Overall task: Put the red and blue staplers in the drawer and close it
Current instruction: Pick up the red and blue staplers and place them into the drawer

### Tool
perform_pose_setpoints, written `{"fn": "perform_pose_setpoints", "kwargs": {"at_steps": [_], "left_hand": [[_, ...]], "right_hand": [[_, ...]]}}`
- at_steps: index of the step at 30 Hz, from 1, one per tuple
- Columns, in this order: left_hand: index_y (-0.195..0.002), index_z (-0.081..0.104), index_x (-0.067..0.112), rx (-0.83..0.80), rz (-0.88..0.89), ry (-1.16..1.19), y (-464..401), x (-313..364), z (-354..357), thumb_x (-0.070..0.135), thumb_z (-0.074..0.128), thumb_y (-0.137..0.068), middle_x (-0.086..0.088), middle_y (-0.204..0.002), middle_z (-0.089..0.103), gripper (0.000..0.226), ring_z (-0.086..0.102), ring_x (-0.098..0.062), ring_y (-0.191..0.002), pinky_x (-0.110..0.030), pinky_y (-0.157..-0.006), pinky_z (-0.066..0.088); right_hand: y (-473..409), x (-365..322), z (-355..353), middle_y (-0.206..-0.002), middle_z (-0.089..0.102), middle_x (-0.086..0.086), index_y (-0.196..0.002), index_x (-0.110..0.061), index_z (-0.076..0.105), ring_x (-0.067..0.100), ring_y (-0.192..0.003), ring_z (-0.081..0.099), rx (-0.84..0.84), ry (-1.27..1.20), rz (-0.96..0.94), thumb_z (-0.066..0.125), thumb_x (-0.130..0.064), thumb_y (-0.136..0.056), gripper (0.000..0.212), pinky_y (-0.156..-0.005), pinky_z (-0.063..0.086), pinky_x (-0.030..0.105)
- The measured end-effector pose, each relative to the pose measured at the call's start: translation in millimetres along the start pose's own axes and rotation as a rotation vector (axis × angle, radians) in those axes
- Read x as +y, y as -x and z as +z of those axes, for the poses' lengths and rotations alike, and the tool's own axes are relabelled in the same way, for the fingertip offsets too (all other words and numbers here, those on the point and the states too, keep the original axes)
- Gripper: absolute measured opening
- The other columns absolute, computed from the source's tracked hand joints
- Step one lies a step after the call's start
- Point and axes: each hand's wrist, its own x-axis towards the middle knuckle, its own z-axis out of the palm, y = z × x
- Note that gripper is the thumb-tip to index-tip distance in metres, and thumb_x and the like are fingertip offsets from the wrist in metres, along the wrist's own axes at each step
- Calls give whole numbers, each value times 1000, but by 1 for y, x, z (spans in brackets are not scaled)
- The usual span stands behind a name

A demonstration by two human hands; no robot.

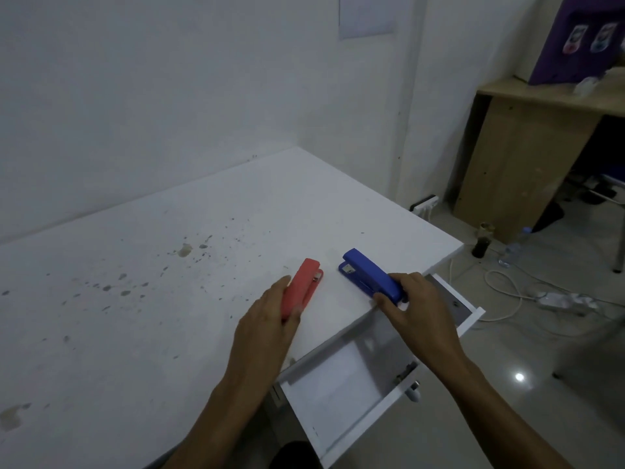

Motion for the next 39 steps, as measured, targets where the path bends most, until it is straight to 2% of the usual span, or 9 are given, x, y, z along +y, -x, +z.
{"fn": "perform_pose_setpoints", "kwargs": {"at_steps": [3,6,13,17,22,29,33,39], "left_hand": [[-130,46,13,-32,-29,-30,2,-1,-7,38,59,-82,-11,-124,62,56,63,-28,-104,-44,-97,49],[-125,50,13,-52,-38,-43,1,5,-14,35,61,-82,-11,-117,65,50,65,-27,-97,-43,-93,52],[-124,51,17,-49,18,-56,33,13,-23,34,61,-83,-7,-117,66,46,67,-25,-97,-37,-92,50],[-126,49,21,-105,42,-31,65,16,-30,37,60,-82,-4,-120,65,48,66,-22,-101,-34,-92,50],[-119,46,25,-167,42,-13,96,20,-32,48,52,-76,-2,-116,65,50,66,-20,-98,-33,-90,51],[-113,51,20,-254,68,-42,109,26,-11,34,54,-87,-4,-118,63,30,62,-17,-102,-27,-92,51],[-117,47,15,-382,12,-105,98,36,14,29,54,-88,-9,-120,60,34,61,-23,-106,-39,-95,51],[-119,44,16,-434,38,-142,81,39,52,27,54,-88,-10,-122,61,34,62,-23,-106,-35,-95,51]], "right_hand": [[18,1,-9,-93,55,-3,-117,-16,58,6,-76,48,5,-53,12,62,-31,-86,35,-65,33,10],[32,-1,-18,-92,58,-2,-115,-17,59,2,-76,51,5,-106,29,60,-31,-87,32,-61,36,8],[58,6,-31,-80,57,-7,-106,-20,58,9,-72,54,-24,-256,128,50,-33,-91,22,-61,39,14],[73,13,-40,-79,59,-1,-98,-27,56,16,-70,56,-36,-342,178,46,-35,-92,15,-60,44,20],[92,21,-49,-80,58,0,-105,-20,56,15,-70,56,-66,-351,227,44,-32,-94,20,-60,41,20],[109,30,-51,-86,60,7,-111,-11,56,15,-73,55,-120,-304,267,44,-29,-95,26,-62,42,19],[108,33,-48,-86,57,5,-111,-11,55,13,-73,54,-124,-302,286,44,-28,-95,27,-62,41,19],[117,46,-50,-87,60,8,-111,-14,56,17,-76,56,-125,-340,343,42,-30,-95,26,-63,43,20]]}}
